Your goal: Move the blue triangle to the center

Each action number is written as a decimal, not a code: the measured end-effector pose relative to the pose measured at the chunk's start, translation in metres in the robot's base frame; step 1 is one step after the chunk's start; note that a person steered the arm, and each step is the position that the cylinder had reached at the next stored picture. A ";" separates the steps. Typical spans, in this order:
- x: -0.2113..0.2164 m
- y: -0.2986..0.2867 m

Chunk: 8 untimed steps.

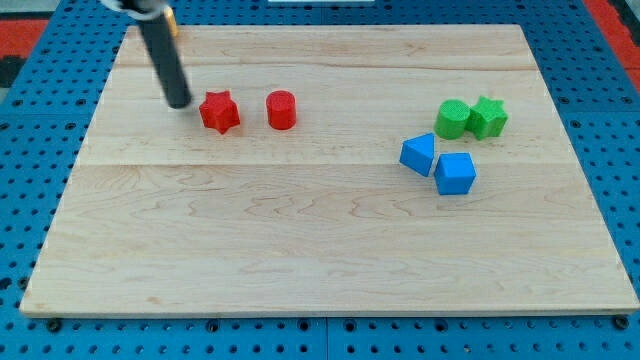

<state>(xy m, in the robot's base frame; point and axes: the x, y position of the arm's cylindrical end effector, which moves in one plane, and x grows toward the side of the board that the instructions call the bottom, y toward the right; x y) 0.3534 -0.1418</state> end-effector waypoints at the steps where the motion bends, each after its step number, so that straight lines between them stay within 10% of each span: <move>1: 0.000 0.066; 2: 0.006 0.014; 4: -0.066 0.188; 6: 0.060 0.242; 8: 0.085 0.314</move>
<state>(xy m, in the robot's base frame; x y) 0.4389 0.1720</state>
